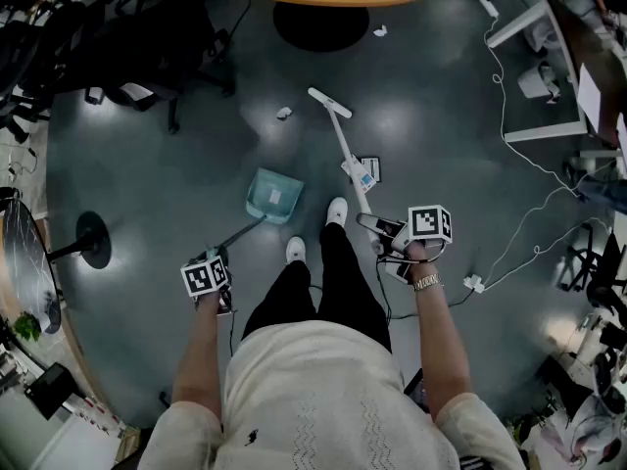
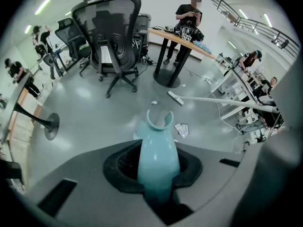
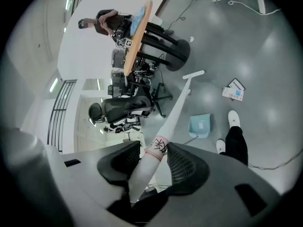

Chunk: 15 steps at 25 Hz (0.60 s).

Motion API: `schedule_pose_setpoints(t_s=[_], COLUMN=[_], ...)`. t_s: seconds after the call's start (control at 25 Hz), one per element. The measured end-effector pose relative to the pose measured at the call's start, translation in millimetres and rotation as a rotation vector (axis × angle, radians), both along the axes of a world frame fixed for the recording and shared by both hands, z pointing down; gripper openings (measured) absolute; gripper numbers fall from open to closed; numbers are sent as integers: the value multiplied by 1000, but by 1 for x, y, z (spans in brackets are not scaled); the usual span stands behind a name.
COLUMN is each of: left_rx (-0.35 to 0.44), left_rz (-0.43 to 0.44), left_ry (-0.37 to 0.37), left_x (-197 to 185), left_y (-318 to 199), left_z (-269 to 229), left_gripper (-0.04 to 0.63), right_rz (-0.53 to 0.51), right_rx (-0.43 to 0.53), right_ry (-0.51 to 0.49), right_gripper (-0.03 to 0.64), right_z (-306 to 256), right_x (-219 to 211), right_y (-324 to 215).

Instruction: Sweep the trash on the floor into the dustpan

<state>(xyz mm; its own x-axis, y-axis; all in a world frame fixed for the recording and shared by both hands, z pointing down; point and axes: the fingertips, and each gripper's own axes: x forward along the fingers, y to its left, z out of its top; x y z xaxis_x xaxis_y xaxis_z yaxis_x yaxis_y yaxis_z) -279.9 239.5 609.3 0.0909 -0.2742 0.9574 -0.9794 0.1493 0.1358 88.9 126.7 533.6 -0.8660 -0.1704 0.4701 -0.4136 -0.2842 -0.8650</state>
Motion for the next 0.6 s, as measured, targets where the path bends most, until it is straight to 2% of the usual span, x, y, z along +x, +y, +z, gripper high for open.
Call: schedule_pose_setpoints(t_s=[0.24, 0.44, 0.6], left_rx=[10, -1, -8], left_rz=[32, -49, -28], left_ry=[-76, -71, -59], left_x=[20, 6, -2], left_y=[-90, -136, -182], left_z=[18, 32, 41], left_gripper=[92, 92, 92], right_rz=[-94, -169, -200], right_rx=[25, -1, -20], right_ry=[-7, -18, 20], right_gripper=[183, 183, 183], right_z=[31, 56, 74], right_x=[13, -13, -32], right_y=[-110, -159, -184])
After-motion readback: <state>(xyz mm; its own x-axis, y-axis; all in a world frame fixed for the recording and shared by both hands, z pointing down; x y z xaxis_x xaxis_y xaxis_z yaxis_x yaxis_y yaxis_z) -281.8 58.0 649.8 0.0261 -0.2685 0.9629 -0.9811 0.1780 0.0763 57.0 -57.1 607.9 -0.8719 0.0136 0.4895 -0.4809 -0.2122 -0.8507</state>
